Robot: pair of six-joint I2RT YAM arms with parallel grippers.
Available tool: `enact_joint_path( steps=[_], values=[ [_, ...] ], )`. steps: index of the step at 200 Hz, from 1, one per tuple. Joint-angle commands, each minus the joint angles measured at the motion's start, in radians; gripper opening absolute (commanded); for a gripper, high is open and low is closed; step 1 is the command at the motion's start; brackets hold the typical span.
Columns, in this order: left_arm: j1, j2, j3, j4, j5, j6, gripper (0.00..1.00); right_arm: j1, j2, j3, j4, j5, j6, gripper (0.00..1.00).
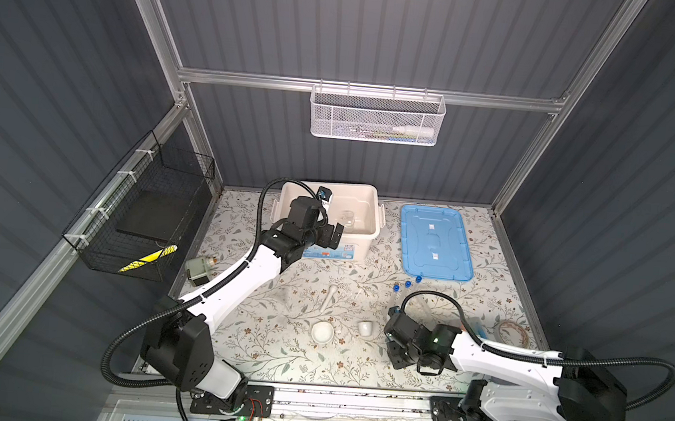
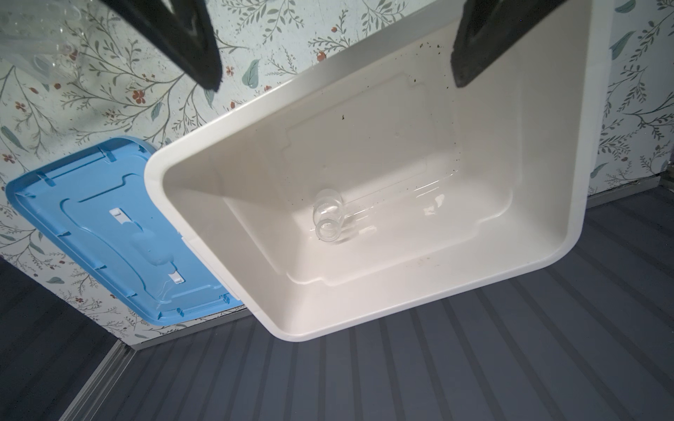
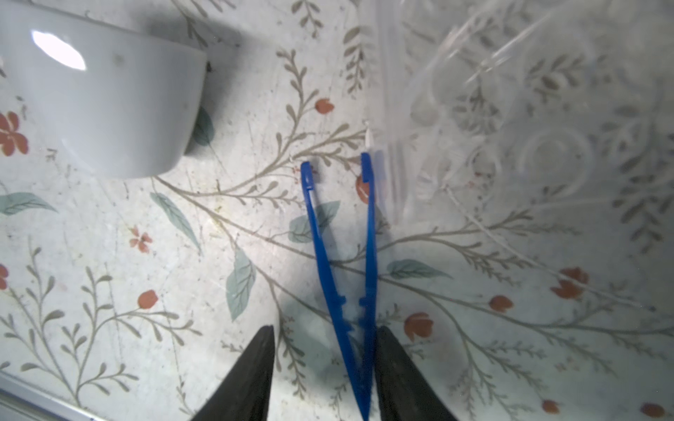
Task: Organize the chemistry lab equipment
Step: 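Lower the right gripper onto the blue tweezers and close on them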
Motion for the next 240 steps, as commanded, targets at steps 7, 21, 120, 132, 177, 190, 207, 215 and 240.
enact_joint_path(
  steps=[7,21,120,132,177,190,207,215,240],
  values=[
    [0.002,-0.032,-0.012,0.008,-0.008,-0.011,1.00,-0.003,0.053,0.039,0.012,-0.012,-0.029,0.41],
    [0.001,-0.037,-0.015,0.007,-0.007,-0.008,1.00,-0.003,0.075,0.052,0.016,-0.022,-0.040,0.37],
    [0.002,-0.064,-0.039,0.000,-0.038,-0.002,1.00,-0.006,0.160,0.124,0.024,-0.028,-0.065,0.14],
    [0.001,-0.064,-0.034,0.001,-0.039,-0.006,1.00,-0.006,0.153,0.126,0.028,-0.028,-0.057,0.13],
    [0.001,-0.070,-0.027,0.006,-0.057,-0.002,1.00,-0.013,0.067,0.135,0.007,-0.009,-0.018,0.12],
    [0.002,-0.073,-0.030,0.012,-0.060,-0.005,1.00,-0.013,0.040,0.153,-0.019,0.004,-0.023,0.12],
    [0.003,-0.072,-0.027,0.015,-0.065,-0.008,1.00,-0.014,0.007,0.172,-0.045,0.021,-0.026,0.13],
    [0.003,-0.072,-0.025,0.015,-0.070,-0.011,1.00,-0.015,-0.009,0.179,-0.055,0.024,-0.025,0.13],
    [0.003,-0.070,-0.020,0.018,-0.081,-0.023,1.00,-0.016,-0.045,0.214,-0.091,0.039,-0.036,0.13]
  ],
)
